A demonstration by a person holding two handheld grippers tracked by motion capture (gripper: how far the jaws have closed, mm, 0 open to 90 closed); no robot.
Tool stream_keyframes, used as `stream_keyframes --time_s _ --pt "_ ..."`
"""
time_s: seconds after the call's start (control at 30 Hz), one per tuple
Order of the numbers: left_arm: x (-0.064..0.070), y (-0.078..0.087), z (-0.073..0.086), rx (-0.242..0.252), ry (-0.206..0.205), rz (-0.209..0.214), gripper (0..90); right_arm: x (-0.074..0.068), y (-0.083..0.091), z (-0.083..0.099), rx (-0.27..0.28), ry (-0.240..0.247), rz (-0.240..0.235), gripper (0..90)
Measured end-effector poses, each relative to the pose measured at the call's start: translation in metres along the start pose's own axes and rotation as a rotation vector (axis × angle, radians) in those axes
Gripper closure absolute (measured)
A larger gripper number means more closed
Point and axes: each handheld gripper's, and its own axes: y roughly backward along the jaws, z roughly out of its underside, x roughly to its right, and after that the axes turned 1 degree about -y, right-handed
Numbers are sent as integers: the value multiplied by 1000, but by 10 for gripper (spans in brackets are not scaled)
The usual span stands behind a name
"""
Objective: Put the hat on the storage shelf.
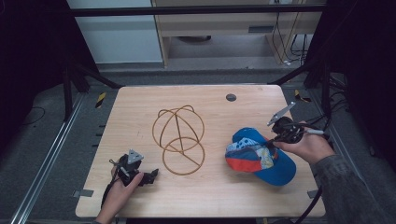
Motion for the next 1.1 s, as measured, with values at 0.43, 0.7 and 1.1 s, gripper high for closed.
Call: stream_keyframes --time_s 0.43,0.7,1.1 --pt "0 0 0 6 1 -3 0 -15 52 -26 43 69 24 900" --pt "0 0 0 6 1 -2 0 -28 83 -44 91 116 47 900" --pt "0 0 0 3 0 -2 0 -52 122 -79 146 204 78 900"
